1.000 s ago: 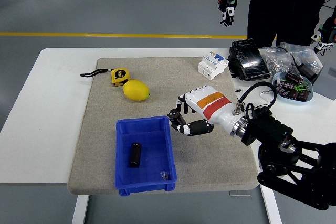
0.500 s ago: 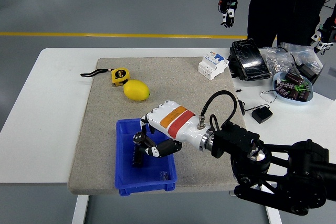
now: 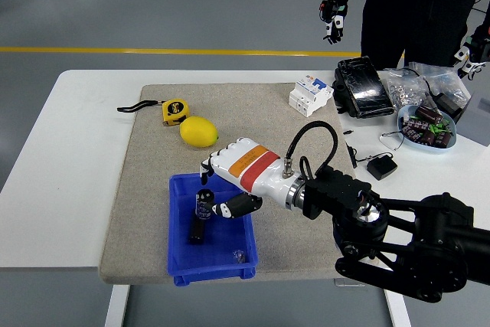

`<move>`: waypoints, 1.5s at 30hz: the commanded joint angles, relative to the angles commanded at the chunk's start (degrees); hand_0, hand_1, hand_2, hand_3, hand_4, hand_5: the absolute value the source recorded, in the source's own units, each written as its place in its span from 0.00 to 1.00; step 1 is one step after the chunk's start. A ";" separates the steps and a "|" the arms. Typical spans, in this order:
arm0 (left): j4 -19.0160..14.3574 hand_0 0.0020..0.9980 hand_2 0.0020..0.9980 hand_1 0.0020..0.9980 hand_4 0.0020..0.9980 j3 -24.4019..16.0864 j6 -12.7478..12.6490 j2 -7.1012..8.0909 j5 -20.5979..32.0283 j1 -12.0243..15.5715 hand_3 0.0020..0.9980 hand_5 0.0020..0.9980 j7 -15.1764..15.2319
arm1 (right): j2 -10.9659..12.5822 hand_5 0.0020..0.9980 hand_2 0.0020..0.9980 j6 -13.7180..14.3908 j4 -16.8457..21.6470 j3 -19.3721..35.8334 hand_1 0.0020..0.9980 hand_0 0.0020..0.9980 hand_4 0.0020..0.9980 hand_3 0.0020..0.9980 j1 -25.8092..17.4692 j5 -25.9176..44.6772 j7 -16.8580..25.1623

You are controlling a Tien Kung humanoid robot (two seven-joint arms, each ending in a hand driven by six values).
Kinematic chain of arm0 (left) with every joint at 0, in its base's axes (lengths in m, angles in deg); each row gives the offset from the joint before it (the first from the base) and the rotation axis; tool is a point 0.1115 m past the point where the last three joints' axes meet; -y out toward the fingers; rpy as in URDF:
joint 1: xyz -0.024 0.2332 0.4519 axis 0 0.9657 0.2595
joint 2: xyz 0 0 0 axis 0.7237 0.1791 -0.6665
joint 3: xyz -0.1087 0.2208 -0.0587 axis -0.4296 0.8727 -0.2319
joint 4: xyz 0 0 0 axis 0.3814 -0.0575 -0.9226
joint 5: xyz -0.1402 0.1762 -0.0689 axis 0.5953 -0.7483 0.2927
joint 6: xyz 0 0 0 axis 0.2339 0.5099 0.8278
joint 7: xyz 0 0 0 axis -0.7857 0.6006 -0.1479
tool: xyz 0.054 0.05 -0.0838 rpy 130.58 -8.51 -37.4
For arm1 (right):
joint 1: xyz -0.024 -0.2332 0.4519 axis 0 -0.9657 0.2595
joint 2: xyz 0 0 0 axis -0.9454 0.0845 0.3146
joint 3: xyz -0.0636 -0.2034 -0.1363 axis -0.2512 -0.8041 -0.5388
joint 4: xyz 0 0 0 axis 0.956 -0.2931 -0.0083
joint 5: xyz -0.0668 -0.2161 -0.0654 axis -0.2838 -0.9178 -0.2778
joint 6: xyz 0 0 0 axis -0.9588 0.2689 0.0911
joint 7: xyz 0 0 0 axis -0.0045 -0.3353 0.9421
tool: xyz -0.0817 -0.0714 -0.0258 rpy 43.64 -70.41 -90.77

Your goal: Pick up the battery,place it into the box

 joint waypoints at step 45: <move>0.50 0.65 0.65 0.64 0.63 1.55 -2.23 -1.46 2.73 -0.38 0.58 0.58 0.45 | 6.66 0.95 0.92 -1.15 -5.08 44.54 0.92 1.00 1.00 0.94 -30.25 76.60 30.00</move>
